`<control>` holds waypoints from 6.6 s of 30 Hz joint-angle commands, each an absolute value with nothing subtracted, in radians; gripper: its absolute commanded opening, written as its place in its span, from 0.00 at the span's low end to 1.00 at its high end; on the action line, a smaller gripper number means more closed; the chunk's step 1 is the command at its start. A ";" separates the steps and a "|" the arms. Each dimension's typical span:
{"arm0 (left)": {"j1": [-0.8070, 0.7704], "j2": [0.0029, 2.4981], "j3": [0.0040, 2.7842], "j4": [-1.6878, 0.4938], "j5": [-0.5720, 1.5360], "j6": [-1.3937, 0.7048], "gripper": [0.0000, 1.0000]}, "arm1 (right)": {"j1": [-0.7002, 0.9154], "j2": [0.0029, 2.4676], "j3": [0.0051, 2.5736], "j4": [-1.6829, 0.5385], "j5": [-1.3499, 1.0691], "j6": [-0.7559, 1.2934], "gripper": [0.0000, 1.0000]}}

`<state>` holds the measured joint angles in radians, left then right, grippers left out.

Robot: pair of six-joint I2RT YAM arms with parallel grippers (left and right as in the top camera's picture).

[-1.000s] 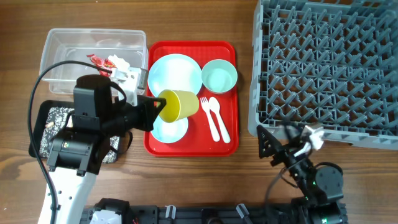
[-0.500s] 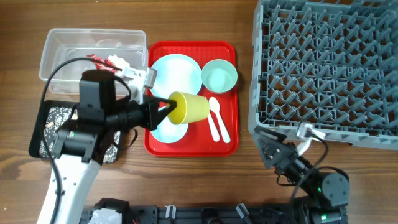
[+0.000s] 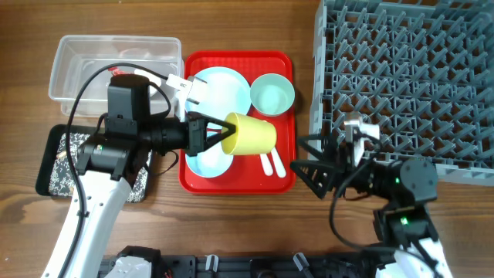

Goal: Sort waste into correct bins and load items into the dishwasher rack
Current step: 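Reach the right gripper to the yellow cup and grasp it, then release the cup from the left gripper and carry it right over the rack, then lower the yellow cup into the rack's far corner and open the right gripper, then withdraw the right gripper from the rack toward the red tray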

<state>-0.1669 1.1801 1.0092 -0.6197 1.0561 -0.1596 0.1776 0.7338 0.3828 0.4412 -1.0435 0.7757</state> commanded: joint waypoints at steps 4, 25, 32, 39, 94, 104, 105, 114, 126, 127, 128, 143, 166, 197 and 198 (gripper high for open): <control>-0.161 1.184 1.027 -0.598 1.183 -0.162 0.04 | 0.173 0.918 0.416 0.739 -1.191 0.784 1.00; -0.165 1.194 1.027 -0.593 1.189 -0.165 0.04 | 0.340 1.142 0.416 1.106 -1.135 0.788 1.00; -0.226 1.227 1.027 -0.573 1.193 -0.166 0.04 | 0.375 1.142 0.416 1.152 -1.088 0.788 1.00; -0.247 1.229 1.027 -0.564 1.193 -0.166 0.04 | 0.375 1.142 0.416 1.152 -1.066 0.786 1.00; 0.078 1.127 1.028 -0.590 0.958 -0.130 1.00 | 0.178 1.222 1.173 -0.270 -0.313 0.151 0.51; -0.070 1.127 1.028 -0.680 0.503 -0.108 1.00 | 0.176 1.563 1.493 -0.459 -0.009 0.138 0.50; -0.083 1.128 1.028 -0.679 0.484 -0.108 1.00 | 0.174 1.604 1.530 -0.482 0.017 0.138 0.50; -0.145 1.163 1.028 -0.706 0.366 -0.108 1.00 | 0.116 1.934 1.813 -0.583 0.123 0.167 0.50; -0.179 1.175 1.028 -0.711 0.289 -0.104 1.00 | 0.038 2.104 1.855 -0.567 0.099 0.239 0.50; -0.179 1.180 1.028 -0.712 0.286 -0.104 1.00 | 0.039 2.106 1.855 -0.566 0.097 0.238 0.50; -0.179 1.185 1.028 -0.712 0.286 -0.104 1.00 | 0.039 2.106 1.855 -0.561 0.097 0.237 0.50; -0.179 1.214 1.028 -0.700 0.287 -0.104 1.00 | 0.039 2.150 1.855 -0.526 0.047 0.239 0.49; -0.179 1.214 1.028 -0.689 0.286 -0.104 1.00 | 0.043 1.936 1.855 -0.654 0.028 0.280 1.00; -0.358 1.214 1.028 -0.839 0.032 -0.264 1.00 | 0.455 1.345 1.743 -1.321 -0.072 0.302 0.95; -0.358 1.214 1.028 -0.839 0.032 -0.271 1.00 | 0.466 1.322 1.718 -1.318 -0.068 0.310 0.95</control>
<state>-0.3489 1.2110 1.0145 -0.8379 0.0715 -0.2264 0.4191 1.4227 1.7954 -1.3193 -0.0673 0.2810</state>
